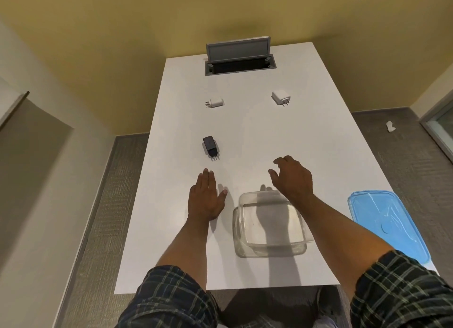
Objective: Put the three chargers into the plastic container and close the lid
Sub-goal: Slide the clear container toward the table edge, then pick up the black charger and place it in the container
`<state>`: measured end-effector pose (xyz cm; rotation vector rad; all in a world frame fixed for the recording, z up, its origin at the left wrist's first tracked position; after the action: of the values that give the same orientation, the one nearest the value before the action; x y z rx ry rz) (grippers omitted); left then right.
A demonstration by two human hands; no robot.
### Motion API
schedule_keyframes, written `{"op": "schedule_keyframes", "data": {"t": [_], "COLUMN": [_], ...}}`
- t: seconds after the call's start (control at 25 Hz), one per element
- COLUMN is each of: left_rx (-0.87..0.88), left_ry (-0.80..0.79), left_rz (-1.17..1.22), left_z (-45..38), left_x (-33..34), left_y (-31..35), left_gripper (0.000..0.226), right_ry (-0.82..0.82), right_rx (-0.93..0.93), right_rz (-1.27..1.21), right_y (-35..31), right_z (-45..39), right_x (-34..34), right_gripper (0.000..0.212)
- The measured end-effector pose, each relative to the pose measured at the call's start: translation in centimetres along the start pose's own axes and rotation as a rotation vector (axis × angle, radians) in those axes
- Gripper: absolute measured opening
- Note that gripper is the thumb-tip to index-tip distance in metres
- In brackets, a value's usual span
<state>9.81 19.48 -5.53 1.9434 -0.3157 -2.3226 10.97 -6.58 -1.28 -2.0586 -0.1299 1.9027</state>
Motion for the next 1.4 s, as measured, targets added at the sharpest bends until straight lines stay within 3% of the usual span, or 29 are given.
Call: {"op": "schedule_keyframes", "data": {"t": [0.28,0.68,0.8,0.96,1.08,1.2,1.28,1.4], "left_rx": [-0.061,-0.126,-0.084,-0.093,-0.104,-0.136,-0.164,-0.190], "left_ry": [-0.043,-0.227,-0.190,-0.167,-0.176,-0.245,-0.256,-0.280], "left_rz": [-0.009,0.120,0.071,0.061,0.048,0.071,0.108,0.117], "left_z": [-2.6,-5.6,-5.8,-6.6,-6.9,-7.1,-7.5,-7.8], "left_x": [2.6,6.9,7.9,8.7,8.9,8.5,8.5,8.7], "left_y": [-2.2,-5.6,-6.4,-6.8,-6.8,-6.7,-6.6,-6.5], "left_gripper": [0.070,0.074,0.077,0.080,0.080,0.080,0.081,0.083], "right_ry": [-0.141,-0.387,-0.365,-0.132,-0.142,-0.282,-0.340,-0.362], "right_rx": [-0.091,-0.169,-0.171,-0.170,-0.099,-0.111,-0.182,-0.203], "right_rz": [-0.022,-0.080,-0.132,-0.153,-0.207,-0.290,-0.201,-0.101], "right_y": [-5.6,-10.3,-11.7,-14.5,-16.0,-17.2,-17.8,-18.2], "right_z": [-2.8,-7.3,-8.7,-11.4,-13.3,-14.6,-15.0,-15.4], "right_x": [3.7,9.7,10.9,11.5,12.6,13.9,14.8,16.0], "right_gripper": [0.036,0.058,0.057,0.032,0.020,0.038,0.052,0.053]}}
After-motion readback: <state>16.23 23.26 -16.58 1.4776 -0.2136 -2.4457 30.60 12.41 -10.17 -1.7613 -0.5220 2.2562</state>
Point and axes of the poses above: each hand's wrist, its own z-axis away from the middle knuckle, its own x-axis out of the palm, y = z × x, the point moved 3 cm from there along -z, towards the middle knuckle, and after that the axes turned 3 degrees about y, right-handed, at the moved point
